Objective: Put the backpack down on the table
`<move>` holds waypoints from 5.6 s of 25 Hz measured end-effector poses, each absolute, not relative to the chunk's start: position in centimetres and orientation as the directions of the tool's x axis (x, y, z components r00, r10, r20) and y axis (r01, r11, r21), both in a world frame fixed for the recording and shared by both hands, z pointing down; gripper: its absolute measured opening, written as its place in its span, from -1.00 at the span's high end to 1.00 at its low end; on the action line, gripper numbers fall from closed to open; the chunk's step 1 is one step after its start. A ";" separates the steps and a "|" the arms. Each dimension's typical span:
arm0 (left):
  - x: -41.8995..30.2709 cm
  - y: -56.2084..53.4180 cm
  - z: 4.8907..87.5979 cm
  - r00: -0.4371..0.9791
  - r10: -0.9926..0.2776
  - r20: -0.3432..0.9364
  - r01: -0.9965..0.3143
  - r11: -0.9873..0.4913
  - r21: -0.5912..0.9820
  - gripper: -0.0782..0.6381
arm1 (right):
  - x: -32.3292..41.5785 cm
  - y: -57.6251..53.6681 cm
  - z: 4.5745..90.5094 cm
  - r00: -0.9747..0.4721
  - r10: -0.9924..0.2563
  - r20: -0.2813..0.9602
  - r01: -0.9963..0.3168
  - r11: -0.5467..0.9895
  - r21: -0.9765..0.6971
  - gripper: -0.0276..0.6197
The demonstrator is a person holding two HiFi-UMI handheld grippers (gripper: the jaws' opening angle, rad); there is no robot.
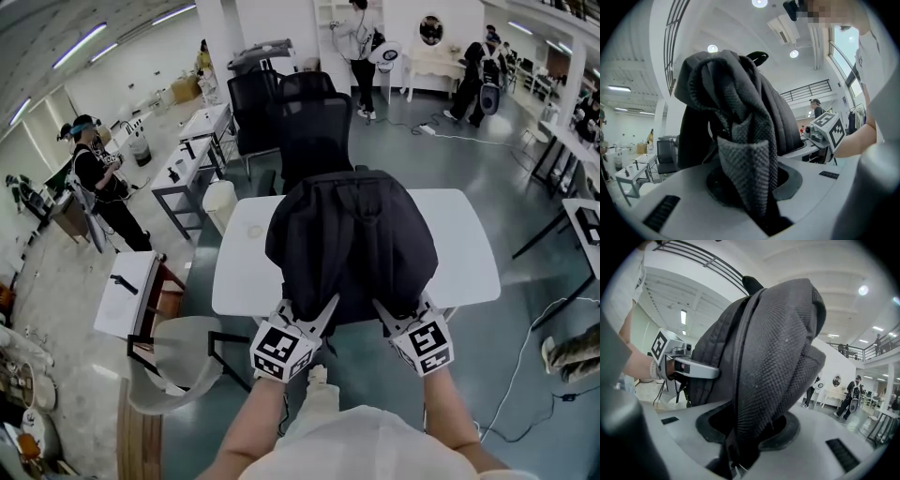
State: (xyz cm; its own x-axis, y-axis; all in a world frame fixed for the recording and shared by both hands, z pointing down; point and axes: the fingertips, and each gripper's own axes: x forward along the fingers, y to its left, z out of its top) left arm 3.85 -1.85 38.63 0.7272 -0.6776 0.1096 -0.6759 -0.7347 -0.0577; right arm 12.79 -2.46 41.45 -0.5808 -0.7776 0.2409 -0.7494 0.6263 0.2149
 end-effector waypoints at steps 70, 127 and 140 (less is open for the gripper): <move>-0.7 -44.3 60.0 0.654 -0.671 0.349 -0.745 -0.652 0.140 0.52 | 8.3 -43.5 63.0 -0.546 -0.692 0.472 -0.782 0.623 0.007 0.45; -2.1 -42.6 65.0 0.598 -0.685 0.415 -0.789 -0.595 0.153 0.04 | 9.5 -41.9 67.0 -0.534 -0.691 0.487 -0.812 0.580 -0.068 0.02; -4.8 -40.8 62.2 0.591 -0.710 0.383 -0.794 -0.595 0.124 -0.05 | 11.2 -40.8 64.2 -0.517 -0.743 0.426 -0.846 0.518 -0.123 -0.01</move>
State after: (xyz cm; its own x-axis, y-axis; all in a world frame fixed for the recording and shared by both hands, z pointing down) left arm -4.78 -40.75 62.21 0.5911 -0.7099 0.3830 -0.7944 -0.5945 0.1241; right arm 11.22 -40.83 64.23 -0.5167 -0.7429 0.4256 -0.8464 0.5180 -0.1234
